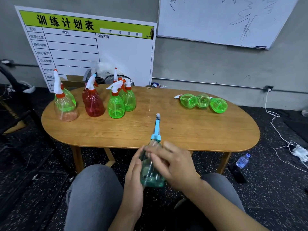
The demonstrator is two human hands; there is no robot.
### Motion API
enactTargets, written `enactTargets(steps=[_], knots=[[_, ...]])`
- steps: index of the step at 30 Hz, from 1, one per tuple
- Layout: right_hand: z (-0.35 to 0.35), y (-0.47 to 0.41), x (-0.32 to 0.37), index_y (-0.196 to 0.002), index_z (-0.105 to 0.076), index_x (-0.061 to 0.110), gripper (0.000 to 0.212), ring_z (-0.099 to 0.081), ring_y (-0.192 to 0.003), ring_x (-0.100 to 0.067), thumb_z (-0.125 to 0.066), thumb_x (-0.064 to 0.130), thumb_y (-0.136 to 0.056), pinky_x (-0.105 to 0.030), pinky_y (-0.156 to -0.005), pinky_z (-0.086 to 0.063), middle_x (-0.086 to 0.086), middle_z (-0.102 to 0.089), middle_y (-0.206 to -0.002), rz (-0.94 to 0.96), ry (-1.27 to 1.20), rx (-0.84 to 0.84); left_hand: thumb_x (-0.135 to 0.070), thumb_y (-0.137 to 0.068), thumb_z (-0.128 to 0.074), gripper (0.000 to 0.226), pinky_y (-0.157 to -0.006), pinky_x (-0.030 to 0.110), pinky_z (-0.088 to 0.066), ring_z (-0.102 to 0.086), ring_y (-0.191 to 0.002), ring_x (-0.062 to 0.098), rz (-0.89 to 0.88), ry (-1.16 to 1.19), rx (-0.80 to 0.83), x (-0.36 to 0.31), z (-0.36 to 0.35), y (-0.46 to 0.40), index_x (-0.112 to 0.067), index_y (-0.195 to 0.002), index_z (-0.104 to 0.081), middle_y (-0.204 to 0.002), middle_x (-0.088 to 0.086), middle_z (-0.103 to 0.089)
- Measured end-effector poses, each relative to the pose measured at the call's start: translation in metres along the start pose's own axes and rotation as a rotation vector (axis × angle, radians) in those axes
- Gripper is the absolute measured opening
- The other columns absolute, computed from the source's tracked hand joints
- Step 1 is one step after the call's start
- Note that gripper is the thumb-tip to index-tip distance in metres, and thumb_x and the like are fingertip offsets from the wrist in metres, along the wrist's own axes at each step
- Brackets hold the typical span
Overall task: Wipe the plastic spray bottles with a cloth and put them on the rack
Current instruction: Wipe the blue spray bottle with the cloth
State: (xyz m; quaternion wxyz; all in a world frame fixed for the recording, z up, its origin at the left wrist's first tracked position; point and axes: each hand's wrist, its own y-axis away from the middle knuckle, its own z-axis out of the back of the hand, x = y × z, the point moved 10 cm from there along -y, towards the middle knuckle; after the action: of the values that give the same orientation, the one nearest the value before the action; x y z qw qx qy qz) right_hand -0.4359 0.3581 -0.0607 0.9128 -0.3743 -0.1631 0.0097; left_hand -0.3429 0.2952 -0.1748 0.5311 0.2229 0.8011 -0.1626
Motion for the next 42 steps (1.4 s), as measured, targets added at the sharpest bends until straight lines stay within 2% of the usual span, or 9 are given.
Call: enactTargets(steps=[6, 10, 15, 20, 24, 27, 33, 37, 42], knots=[[-0.009, 0.004, -0.017, -0.125, -0.074, 0.03, 0.037, -0.045, -0.06, 0.0, -0.045, 0.044, -0.108, -0.008, -0.053, -0.031, 0.022, -0.043, -0.078, -0.179, -0.052, -0.019, -0.038, -0.105, -0.039, 0.046, -0.107, 0.052, -0.051, -0.068, -0.128, 0.019, 0.002, -0.001, -0.022, 0.003, 0.002, 0.002, -0.034, -0.146, -0.058, -0.137, -0.006, -0.071], [-0.012, 0.031, 0.028, -0.125, -0.075, 0.025, 0.027, -0.057, -0.075, -0.007, -0.056, 0.033, -0.107, -0.021, -0.061, -0.047, 0.008, -0.06, -0.096, 0.154, -0.033, 0.054, -0.027, -0.115, -0.028, 0.043, -0.091, 0.035, -0.06, -0.071, -0.123, 0.025, 0.032, 0.059, -0.023, 0.008, 0.006, 0.002, -0.033, -0.148, -0.056, -0.132, 0.004, -0.075], [-0.013, 0.047, 0.052, -0.125, -0.077, 0.021, 0.027, -0.051, -0.081, -0.011, -0.069, 0.028, -0.1, -0.026, -0.062, -0.048, 0.008, -0.045, -0.101, 0.458, 0.057, 0.134, -0.028, -0.114, -0.029, 0.043, -0.092, 0.033, -0.06, -0.073, -0.119, 0.029, 0.045, 0.131, -0.023, 0.001, 0.003, 0.003, -0.029, -0.149, -0.055, -0.129, 0.011, -0.075], [-0.005, -0.002, -0.001, -0.121, -0.077, 0.027, 0.038, -0.047, -0.062, -0.001, -0.044, 0.043, -0.111, -0.015, -0.05, -0.04, 0.019, -0.053, -0.081, 0.067, -0.005, 0.033, -0.041, -0.104, -0.039, 0.045, -0.091, 0.043, -0.057, -0.072, -0.12, 0.02, 0.054, 0.057, -0.038, 0.002, 0.001, 0.002, -0.037, -0.144, -0.058, -0.131, -0.005, -0.075], [-0.015, -0.009, -0.029, -0.124, -0.075, 0.028, 0.04, -0.047, -0.057, -0.001, -0.043, 0.045, -0.107, -0.01, -0.046, -0.033, 0.026, -0.043, -0.075, -0.168, -0.027, 0.003, -0.036, -0.112, -0.034, 0.04, -0.103, 0.054, -0.054, -0.07, -0.124, 0.023, 0.056, 0.031, -0.047, 0.007, 0.005, 0.002, -0.039, -0.145, -0.058, -0.134, -0.004, -0.073], [-0.017, 0.007, -0.009, -0.127, -0.073, 0.028, 0.038, -0.047, -0.063, 0.001, -0.042, 0.043, -0.11, -0.01, -0.053, -0.038, 0.02, -0.049, -0.082, -0.11, -0.006, -0.002, -0.03, -0.115, -0.03, 0.042, -0.101, 0.051, -0.054, -0.069, -0.126, 0.023, 0.062, 0.076, -0.057, 0.008, 0.009, 0.001, -0.035, -0.147, -0.057, -0.135, -0.002, -0.073], [-0.028, 0.062, 0.051, -0.128, -0.075, 0.022, 0.028, -0.058, -0.077, -0.014, -0.068, 0.028, -0.102, -0.029, -0.062, -0.053, 0.005, -0.061, -0.098, 0.391, 0.017, 0.133, -0.032, -0.113, -0.032, 0.043, -0.088, 0.031, -0.063, -0.073, -0.12, 0.028, 0.063, 0.224, -0.062, 0.003, 0.01, 0.002, -0.027, -0.148, -0.057, -0.132, 0.01, -0.074], [-0.014, 0.048, 0.045, -0.126, -0.076, 0.022, 0.026, -0.052, -0.072, -0.013, -0.07, 0.027, -0.1, -0.027, -0.057, -0.047, 0.004, -0.053, -0.085, 0.392, 0.044, 0.078, -0.03, -0.113, -0.031, 0.043, -0.088, 0.028, -0.061, -0.073, -0.119, 0.026, 0.039, 0.196, -0.042, -0.004, 0.006, 0.001, -0.026, -0.148, -0.057, -0.132, 0.009, -0.074], [-0.013, 0.021, 0.026, -0.12, -0.078, 0.025, 0.026, -0.053, -0.07, -0.005, -0.056, 0.033, -0.108, -0.019, -0.056, -0.046, 0.01, -0.058, -0.087, 0.228, 0.026, -0.007, -0.043, -0.103, -0.039, 0.047, -0.098, 0.046, -0.054, -0.071, -0.122, 0.026, 0.017, 0.085, -0.066, -0.008, 0.011, -0.002, -0.033, -0.145, -0.059, -0.131, 0.003, -0.075]])
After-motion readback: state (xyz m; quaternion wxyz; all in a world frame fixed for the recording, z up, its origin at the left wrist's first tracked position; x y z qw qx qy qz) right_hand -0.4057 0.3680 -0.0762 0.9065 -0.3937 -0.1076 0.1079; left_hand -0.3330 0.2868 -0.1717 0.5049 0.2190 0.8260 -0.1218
